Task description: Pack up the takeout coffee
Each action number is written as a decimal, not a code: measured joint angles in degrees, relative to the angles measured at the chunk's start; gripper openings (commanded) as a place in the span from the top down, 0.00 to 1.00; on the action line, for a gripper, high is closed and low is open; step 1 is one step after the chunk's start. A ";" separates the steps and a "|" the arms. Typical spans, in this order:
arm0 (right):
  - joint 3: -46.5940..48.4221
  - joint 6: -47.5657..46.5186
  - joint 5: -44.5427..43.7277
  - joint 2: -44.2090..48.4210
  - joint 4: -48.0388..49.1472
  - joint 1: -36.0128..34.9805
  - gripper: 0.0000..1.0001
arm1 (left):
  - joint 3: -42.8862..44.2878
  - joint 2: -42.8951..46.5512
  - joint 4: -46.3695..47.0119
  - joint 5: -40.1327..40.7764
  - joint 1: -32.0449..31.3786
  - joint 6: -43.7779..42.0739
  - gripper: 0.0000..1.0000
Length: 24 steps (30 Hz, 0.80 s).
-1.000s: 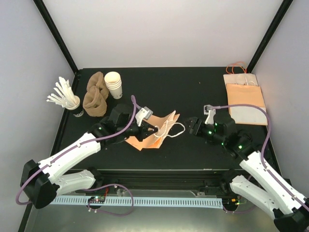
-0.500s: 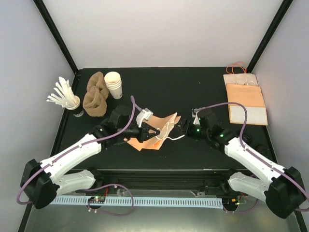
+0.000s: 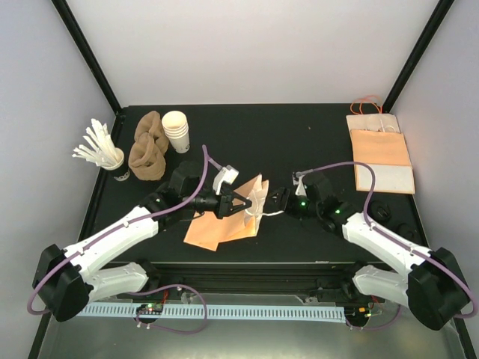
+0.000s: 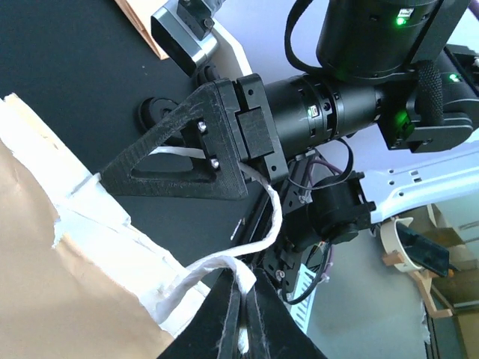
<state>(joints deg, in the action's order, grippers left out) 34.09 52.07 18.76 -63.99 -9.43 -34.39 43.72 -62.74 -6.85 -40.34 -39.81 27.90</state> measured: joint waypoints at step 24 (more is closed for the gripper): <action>0.94 3.30 3.76 4.57 2.38 -1.38 0.41 | -1.16 -1.01 0.96 -2.80 0.00 -0.09 0.95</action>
<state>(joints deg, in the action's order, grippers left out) 35.03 55.37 22.52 -59.42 -7.05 -35.77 42.57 -63.75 -5.89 -43.13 -39.81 27.81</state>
